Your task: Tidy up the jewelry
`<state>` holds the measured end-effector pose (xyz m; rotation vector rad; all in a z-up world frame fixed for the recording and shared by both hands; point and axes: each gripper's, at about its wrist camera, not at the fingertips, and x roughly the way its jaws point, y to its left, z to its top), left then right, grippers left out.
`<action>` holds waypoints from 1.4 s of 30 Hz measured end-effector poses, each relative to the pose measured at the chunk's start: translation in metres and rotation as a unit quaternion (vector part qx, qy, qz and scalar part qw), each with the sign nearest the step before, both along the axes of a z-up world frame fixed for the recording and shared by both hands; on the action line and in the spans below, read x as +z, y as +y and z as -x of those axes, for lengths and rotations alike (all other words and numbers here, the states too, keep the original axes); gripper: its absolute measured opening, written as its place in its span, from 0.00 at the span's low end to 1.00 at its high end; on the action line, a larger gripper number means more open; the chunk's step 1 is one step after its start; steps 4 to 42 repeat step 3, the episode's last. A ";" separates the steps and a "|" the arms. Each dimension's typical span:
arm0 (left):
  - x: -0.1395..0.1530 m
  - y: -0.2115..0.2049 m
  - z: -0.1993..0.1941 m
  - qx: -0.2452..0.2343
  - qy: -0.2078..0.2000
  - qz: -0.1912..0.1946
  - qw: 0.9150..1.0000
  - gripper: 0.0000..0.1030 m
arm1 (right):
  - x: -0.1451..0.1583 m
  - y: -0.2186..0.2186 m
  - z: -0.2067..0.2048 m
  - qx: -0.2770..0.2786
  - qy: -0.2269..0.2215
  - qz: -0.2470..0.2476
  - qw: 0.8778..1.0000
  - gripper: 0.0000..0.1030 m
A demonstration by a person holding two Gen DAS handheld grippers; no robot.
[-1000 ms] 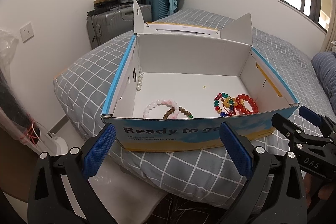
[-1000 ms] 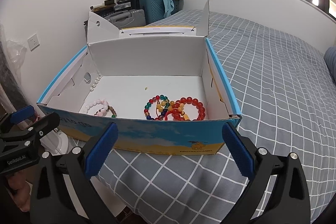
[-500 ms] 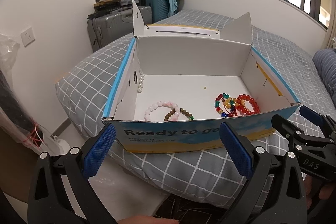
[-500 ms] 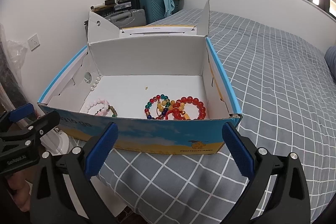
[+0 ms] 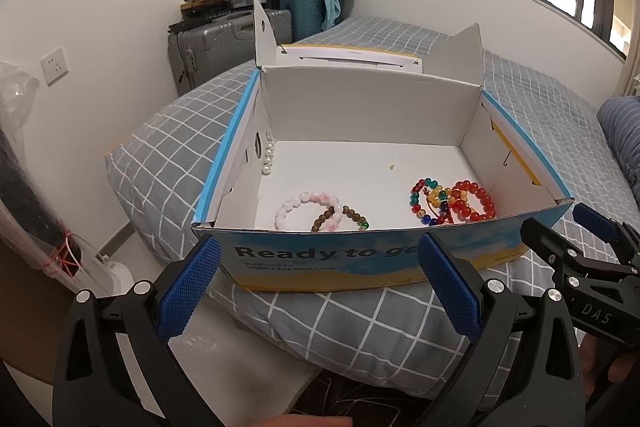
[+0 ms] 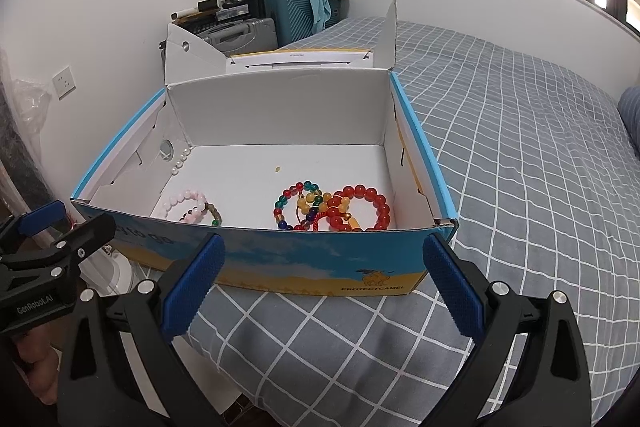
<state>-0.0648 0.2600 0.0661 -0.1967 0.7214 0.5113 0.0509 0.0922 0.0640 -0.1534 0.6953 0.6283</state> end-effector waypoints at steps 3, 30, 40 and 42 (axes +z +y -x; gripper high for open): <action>0.000 -0.001 -0.001 0.001 0.001 -0.002 1.000 0.94 | 0.000 0.000 0.000 0.000 0.000 0.000 1.000 0.92; 0.000 -0.001 -0.001 0.001 0.001 -0.002 1.000 0.94 | 0.000 0.000 0.000 0.000 0.000 0.000 1.000 0.92; 0.000 -0.001 -0.001 0.001 0.001 -0.002 1.000 0.94 | 0.000 0.000 0.000 0.000 0.000 0.000 1.000 0.92; 0.000 -0.001 -0.001 0.001 0.001 -0.002 1.000 0.94 | 0.000 0.000 0.000 0.000 0.000 0.000 1.000 0.92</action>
